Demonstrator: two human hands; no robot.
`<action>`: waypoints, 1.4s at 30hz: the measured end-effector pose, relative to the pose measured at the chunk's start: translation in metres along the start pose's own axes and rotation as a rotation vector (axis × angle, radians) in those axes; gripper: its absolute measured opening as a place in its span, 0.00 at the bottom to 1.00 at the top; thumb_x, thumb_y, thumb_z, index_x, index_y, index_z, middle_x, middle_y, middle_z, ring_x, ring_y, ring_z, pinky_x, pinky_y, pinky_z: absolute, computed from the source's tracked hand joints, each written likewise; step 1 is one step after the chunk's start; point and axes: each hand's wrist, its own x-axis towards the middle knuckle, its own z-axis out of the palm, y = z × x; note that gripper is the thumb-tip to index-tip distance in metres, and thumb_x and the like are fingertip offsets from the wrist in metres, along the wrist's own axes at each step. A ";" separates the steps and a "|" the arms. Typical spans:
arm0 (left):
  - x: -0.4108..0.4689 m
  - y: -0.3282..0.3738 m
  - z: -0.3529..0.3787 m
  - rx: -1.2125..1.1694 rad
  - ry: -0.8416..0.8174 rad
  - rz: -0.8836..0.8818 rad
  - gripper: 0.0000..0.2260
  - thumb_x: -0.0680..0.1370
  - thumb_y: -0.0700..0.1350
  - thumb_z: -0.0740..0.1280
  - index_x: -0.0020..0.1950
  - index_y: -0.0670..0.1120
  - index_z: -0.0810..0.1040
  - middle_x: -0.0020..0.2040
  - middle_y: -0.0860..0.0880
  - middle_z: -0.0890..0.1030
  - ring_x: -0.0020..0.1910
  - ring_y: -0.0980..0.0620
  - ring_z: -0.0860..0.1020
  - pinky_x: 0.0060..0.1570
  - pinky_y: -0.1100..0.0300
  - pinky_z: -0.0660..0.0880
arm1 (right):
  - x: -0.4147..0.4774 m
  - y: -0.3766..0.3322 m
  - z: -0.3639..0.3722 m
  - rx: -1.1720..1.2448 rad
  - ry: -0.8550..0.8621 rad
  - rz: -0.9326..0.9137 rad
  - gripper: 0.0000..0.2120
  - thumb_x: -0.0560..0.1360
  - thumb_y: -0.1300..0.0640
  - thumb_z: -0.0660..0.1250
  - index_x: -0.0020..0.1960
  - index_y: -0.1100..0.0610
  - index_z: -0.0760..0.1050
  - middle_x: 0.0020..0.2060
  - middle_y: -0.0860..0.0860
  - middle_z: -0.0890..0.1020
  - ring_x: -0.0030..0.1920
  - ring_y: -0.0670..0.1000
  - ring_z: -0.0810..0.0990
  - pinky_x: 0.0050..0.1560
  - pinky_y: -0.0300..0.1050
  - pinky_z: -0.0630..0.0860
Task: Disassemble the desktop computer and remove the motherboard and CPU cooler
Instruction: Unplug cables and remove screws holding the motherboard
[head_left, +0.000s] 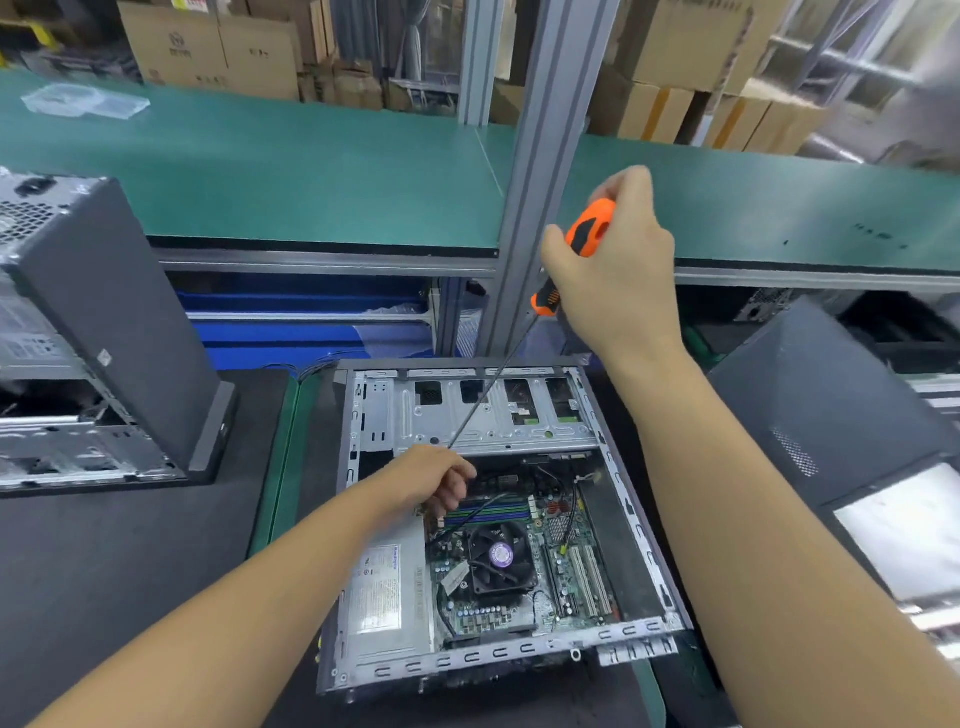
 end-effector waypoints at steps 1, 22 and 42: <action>-0.002 0.001 0.003 -0.084 0.006 0.007 0.12 0.83 0.39 0.57 0.55 0.35 0.78 0.35 0.44 0.79 0.31 0.49 0.76 0.31 0.59 0.74 | -0.005 -0.001 -0.004 -0.002 0.020 0.005 0.14 0.76 0.58 0.69 0.50 0.56 0.62 0.33 0.47 0.69 0.31 0.38 0.71 0.26 0.25 0.66; -0.024 0.023 0.128 -0.321 -0.333 0.058 0.09 0.80 0.39 0.65 0.54 0.42 0.84 0.34 0.48 0.78 0.32 0.53 0.75 0.35 0.59 0.76 | -0.118 0.026 -0.135 -0.009 0.437 0.290 0.14 0.74 0.52 0.69 0.43 0.46 0.63 0.33 0.48 0.83 0.28 0.49 0.84 0.31 0.42 0.80; 0.109 0.023 0.359 1.157 -0.372 0.328 0.09 0.72 0.38 0.67 0.39 0.50 0.85 0.36 0.52 0.84 0.39 0.55 0.83 0.44 0.64 0.79 | -0.170 0.271 -0.235 0.071 0.062 0.712 0.13 0.70 0.59 0.66 0.36 0.53 0.61 0.45 0.41 0.84 0.44 0.58 0.81 0.41 0.48 0.78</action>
